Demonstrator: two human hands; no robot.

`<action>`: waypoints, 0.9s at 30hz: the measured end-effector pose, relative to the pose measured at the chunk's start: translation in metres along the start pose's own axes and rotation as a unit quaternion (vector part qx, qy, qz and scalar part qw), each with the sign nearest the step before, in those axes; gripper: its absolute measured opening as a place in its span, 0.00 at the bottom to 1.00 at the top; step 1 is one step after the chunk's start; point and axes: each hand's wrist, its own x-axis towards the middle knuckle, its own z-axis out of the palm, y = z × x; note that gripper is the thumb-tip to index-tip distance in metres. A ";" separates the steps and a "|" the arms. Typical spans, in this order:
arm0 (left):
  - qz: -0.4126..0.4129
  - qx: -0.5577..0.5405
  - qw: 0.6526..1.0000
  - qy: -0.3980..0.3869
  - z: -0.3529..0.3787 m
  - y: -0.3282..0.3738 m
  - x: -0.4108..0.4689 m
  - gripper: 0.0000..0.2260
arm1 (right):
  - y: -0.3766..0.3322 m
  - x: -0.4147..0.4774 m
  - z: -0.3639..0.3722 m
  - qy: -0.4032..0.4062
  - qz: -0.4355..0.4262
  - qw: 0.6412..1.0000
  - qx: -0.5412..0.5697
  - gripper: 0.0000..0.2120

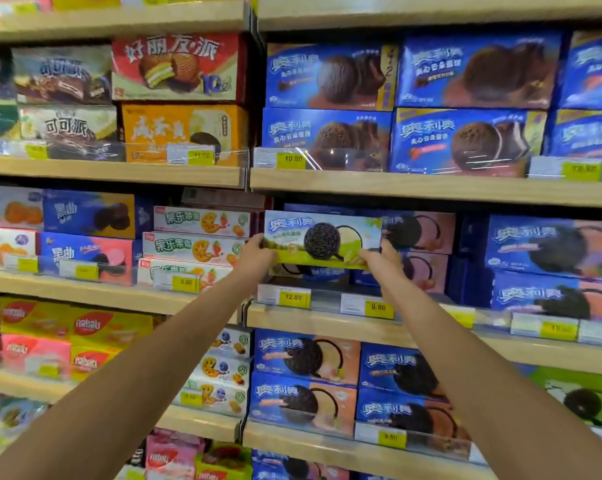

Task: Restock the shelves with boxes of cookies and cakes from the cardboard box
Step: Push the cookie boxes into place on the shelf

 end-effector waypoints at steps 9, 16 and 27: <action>0.020 0.007 0.998 0.052 0.036 -0.038 0.124 0.26 | 0.012 0.058 0.020 -0.043 -0.045 0.998 0.010 0.18; 0.070 0.011 0.996 0.055 0.051 -0.017 0.113 0.20 | 0.033 0.121 0.045 -0.049 -0.047 0.997 -0.021 0.28; 0.021 0.204 0.977 -0.065 0.068 -0.018 0.117 0.29 | 0.019 0.103 0.044 -0.017 -0.061 0.996 -0.061 0.18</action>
